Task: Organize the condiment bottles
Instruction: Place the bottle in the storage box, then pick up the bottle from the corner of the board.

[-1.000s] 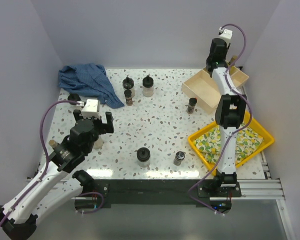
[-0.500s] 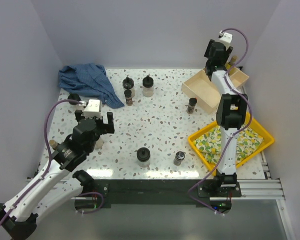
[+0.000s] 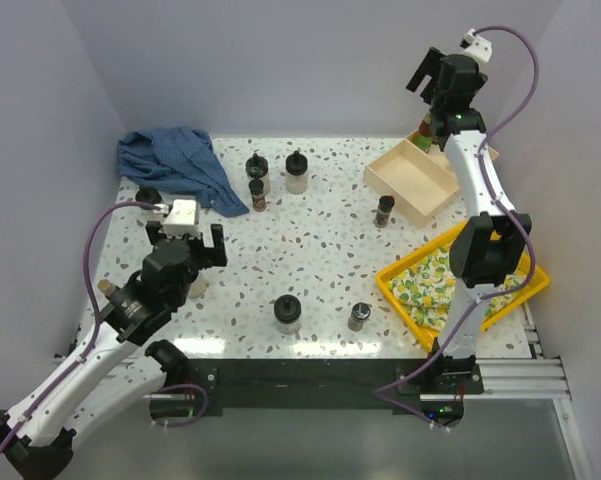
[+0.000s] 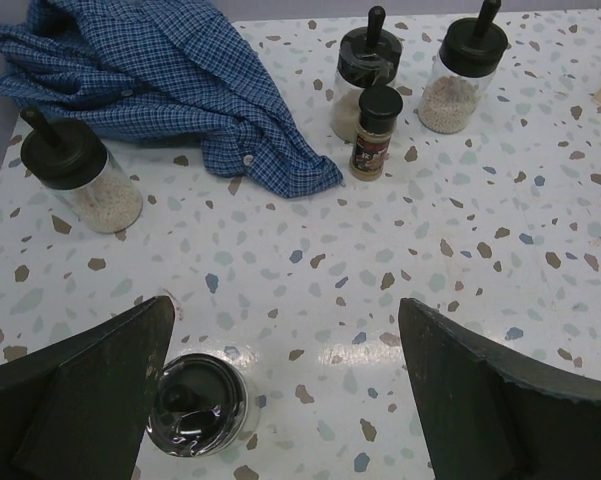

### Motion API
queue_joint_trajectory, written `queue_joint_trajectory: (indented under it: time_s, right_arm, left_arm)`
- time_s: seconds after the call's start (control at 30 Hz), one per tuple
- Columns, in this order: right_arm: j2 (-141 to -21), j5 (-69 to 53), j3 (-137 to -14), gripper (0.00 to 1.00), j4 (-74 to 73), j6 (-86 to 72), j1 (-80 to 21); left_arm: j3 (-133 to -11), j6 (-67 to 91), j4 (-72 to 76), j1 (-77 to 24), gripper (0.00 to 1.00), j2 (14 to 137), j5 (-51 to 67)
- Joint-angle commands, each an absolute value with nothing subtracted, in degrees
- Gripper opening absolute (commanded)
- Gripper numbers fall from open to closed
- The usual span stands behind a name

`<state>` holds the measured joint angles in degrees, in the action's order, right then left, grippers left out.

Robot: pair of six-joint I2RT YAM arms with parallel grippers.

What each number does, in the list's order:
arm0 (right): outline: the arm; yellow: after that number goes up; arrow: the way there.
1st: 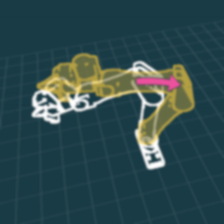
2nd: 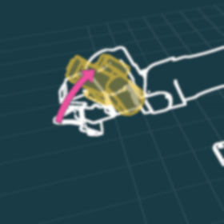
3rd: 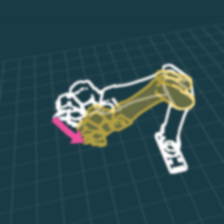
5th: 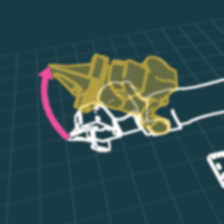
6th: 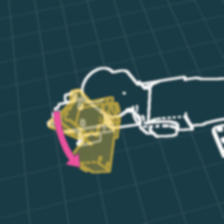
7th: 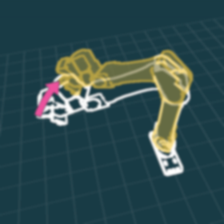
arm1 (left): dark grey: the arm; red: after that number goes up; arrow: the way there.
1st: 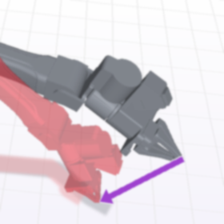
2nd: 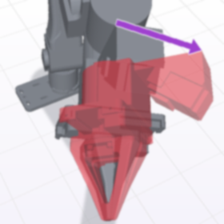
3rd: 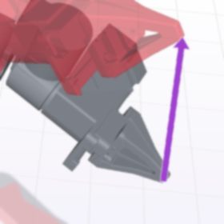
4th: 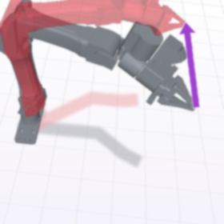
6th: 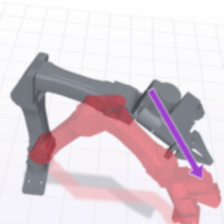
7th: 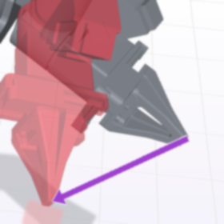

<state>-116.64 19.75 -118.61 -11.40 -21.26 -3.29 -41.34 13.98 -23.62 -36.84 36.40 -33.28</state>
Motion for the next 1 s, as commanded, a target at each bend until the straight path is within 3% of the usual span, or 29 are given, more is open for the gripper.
queue_joint_trajectory:
  time_s: [0.0,0.3,0.43,0.67,0.8,0.97]
  right_arm:
    - [-104.6,7.7,-111.1,0.99,-20.0,-24.2,-7.0]
    - [-81.4,-7.0,-89.8,0.99,-31.5,-20.4,-16.8]
    - [-66.5,-10.5,-71.2,0.99,-24.7,-24.6,-19.3]
    - [-52.0,-9.9,-63.0,0.99,-26.2,-25.5,-19.6]
    - [-49.5,-11.2,-62.3,0.99,-28.6,-25.0,-19.7]
    - [-47.6,-13.0,-62.4,0.99,-31.5,-24.8,-19.7]
  left_arm:
    - [-41.6,15.3,-22.6,-37.0,1.0,36.3,-36.3]
    - [-49.0,24.1,-30.1,-37.0,1.0,43.7,-36.3]
    - [-53.6,28.0,-35.0,-36.9,1.0,51.2,-36.3]
    - [-68.8,43.8,-56.3,-34.4,0.99,63.7,-51.8]
    - [-72.9,46.3,-59.2,-22.0,0.84,65.7,-47.8]
    - [-71.9,47.6,-60.4,-4.5,0.83,65.1,-44.4]
